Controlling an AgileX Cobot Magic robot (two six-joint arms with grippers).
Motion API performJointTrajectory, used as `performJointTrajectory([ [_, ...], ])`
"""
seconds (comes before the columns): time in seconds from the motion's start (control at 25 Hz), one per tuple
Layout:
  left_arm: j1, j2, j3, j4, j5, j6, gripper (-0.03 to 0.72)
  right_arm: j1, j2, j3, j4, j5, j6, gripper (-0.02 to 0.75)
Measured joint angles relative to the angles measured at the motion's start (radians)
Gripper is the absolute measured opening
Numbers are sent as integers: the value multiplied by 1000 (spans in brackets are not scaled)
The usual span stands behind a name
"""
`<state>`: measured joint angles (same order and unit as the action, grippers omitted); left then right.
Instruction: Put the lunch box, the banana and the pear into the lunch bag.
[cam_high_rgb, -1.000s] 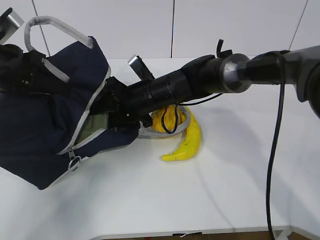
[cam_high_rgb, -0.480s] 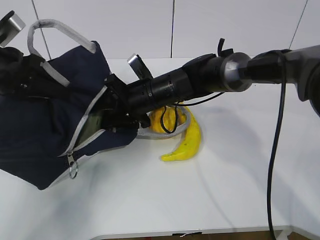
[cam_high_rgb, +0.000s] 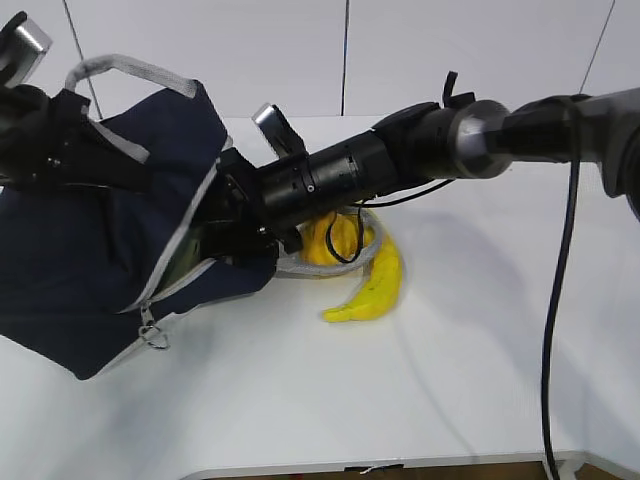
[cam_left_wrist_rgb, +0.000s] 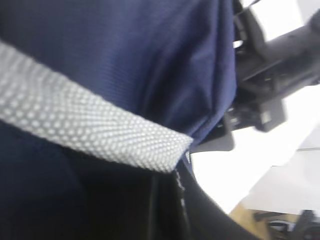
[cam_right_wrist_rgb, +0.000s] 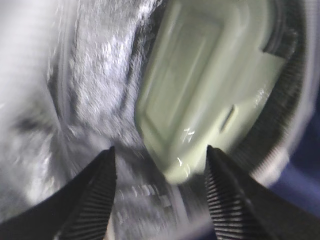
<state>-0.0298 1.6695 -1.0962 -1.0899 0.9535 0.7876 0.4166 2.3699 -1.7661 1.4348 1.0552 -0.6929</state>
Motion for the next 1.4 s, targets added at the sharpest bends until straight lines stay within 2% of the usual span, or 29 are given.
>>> performJointTrajectory([
  [0.28, 0, 0, 0, -28, 59, 0, -8, 0, -81, 0, -181, 0, 3, 463],
  [0.72, 0, 0, 0, -37, 91, 0, -9, -2, -246, 0, -566, -9, 167, 463],
  [1.08, 0, 0, 0, -95, 159, 0, -9, -2, -370, 0, -969, 77, 370, 463],
  [1.2, 0, 0, 0, -98, 166, 0, -9, -2, -398, 0, -1057, 115, 417, 462],
  [1.4, 0, 0, 0, -118, 166, 0, -9, -2, -426, 0, -1110, 161, 459, 462],
])
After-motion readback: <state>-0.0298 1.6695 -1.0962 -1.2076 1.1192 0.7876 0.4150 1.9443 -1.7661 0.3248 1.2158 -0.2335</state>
